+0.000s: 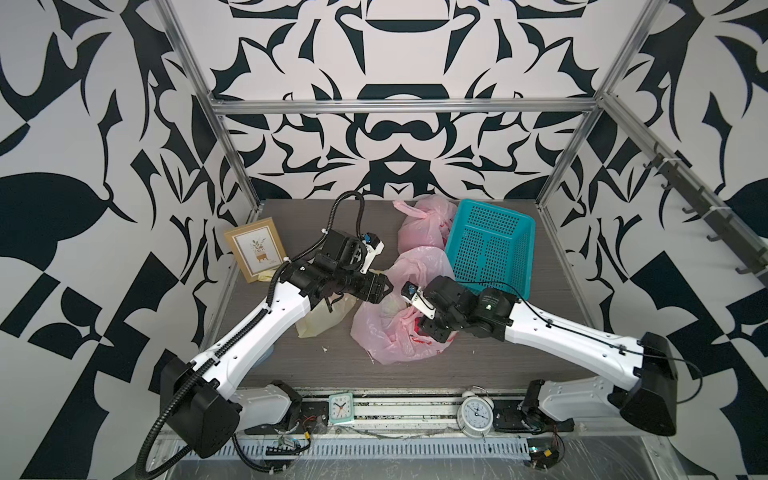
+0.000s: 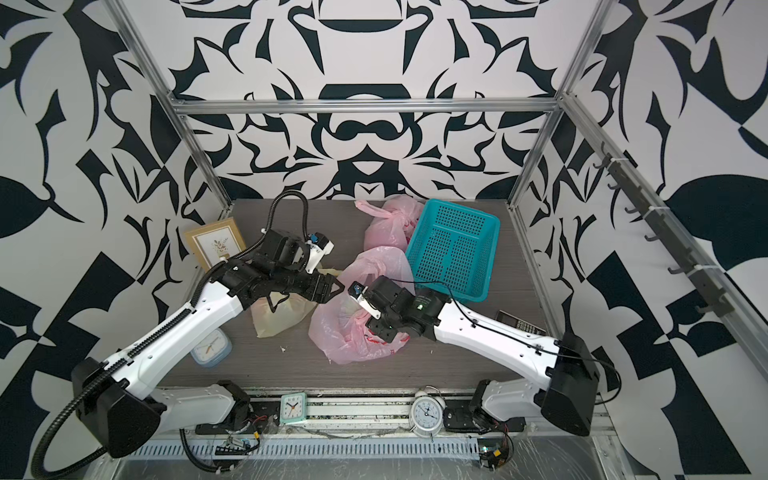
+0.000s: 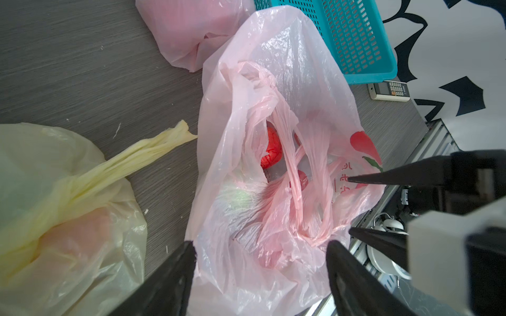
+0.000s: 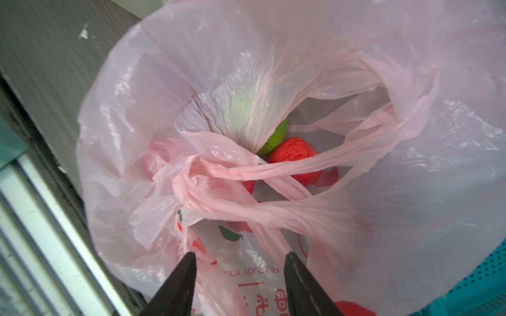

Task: Untie the knot of a plastic bag & take out the apple
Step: Adjust the plastic bag at the center of the board.

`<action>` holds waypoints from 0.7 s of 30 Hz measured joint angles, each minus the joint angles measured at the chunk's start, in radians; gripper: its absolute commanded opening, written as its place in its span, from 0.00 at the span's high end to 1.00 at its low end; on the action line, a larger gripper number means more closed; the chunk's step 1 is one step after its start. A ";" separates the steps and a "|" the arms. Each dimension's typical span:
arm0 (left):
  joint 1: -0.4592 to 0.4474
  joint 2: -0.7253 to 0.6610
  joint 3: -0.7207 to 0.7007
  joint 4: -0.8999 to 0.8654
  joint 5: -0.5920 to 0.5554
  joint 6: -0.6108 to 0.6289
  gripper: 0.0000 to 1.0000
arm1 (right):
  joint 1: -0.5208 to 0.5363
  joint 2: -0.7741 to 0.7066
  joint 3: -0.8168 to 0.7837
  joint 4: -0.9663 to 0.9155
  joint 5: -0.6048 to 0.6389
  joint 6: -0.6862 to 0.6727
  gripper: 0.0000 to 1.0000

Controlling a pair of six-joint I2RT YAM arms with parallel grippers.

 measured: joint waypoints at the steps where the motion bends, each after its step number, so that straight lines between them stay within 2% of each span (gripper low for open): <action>1: 0.001 -0.001 0.000 0.000 0.003 -0.003 0.21 | 0.001 0.013 0.002 0.003 0.019 -0.010 0.45; 9: 0.005 -0.009 -0.017 0.007 0.028 -0.011 0.20 | 0.003 0.064 0.011 0.089 0.131 -0.062 0.51; 12: 0.005 -0.010 -0.018 0.005 0.032 -0.012 0.20 | 0.005 0.084 0.018 0.117 0.140 -0.069 0.59; 14: 0.012 -0.010 -0.021 0.004 0.034 -0.013 0.20 | 0.004 0.107 0.032 0.125 0.148 -0.071 0.70; 15: 0.014 -0.012 -0.025 0.003 0.039 -0.014 0.20 | 0.002 0.124 0.043 0.130 0.154 -0.071 0.77; 17: 0.013 -0.020 -0.038 0.004 0.051 -0.017 0.20 | -0.001 0.155 0.063 0.143 0.154 -0.077 1.00; 21: 0.011 -0.044 -0.053 0.005 0.080 -0.018 0.21 | -0.019 0.193 0.086 0.161 0.152 -0.061 1.00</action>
